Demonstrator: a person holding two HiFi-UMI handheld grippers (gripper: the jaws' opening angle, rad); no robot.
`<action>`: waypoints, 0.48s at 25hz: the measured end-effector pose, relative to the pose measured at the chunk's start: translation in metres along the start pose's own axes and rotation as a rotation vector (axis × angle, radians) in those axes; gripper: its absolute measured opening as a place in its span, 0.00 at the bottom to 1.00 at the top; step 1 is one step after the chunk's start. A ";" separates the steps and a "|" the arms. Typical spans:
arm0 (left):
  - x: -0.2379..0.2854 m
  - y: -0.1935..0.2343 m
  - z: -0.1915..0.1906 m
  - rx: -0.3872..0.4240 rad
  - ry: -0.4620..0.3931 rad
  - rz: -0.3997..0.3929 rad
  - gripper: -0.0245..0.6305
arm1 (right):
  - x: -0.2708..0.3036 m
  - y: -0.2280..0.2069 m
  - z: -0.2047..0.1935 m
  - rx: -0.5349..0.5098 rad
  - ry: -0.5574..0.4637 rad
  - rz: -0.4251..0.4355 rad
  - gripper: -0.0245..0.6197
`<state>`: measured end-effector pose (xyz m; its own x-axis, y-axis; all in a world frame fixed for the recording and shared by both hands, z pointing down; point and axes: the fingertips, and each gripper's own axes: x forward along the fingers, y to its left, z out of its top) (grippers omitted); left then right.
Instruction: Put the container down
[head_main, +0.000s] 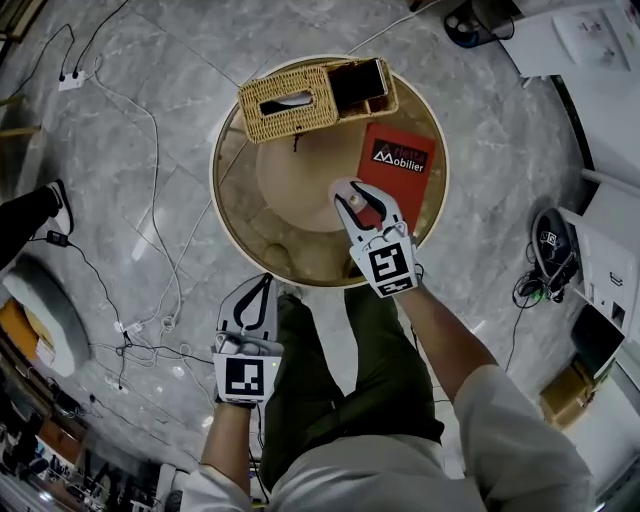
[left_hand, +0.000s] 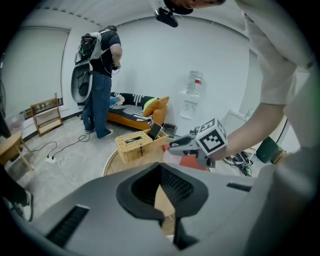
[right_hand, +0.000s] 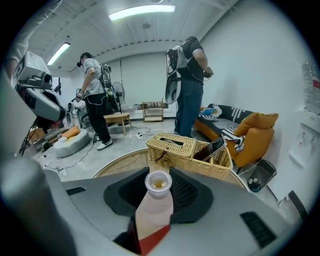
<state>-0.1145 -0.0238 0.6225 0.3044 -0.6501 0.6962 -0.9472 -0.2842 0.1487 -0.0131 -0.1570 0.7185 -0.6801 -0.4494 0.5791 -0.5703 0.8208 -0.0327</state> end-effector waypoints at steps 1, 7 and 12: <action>0.002 0.000 -0.006 -0.007 0.010 0.001 0.05 | 0.007 -0.001 -0.004 -0.001 0.002 0.002 0.26; 0.008 0.003 -0.034 -0.037 0.054 0.007 0.05 | 0.041 -0.003 -0.025 -0.002 0.013 0.004 0.26; 0.011 0.011 -0.047 -0.056 0.082 0.017 0.05 | 0.060 -0.002 -0.036 -0.005 0.025 0.004 0.26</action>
<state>-0.1259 -0.0010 0.6644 0.2813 -0.5942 0.7535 -0.9569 -0.2326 0.1738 -0.0359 -0.1733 0.7832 -0.6708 -0.4371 0.5991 -0.5649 0.8246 -0.0309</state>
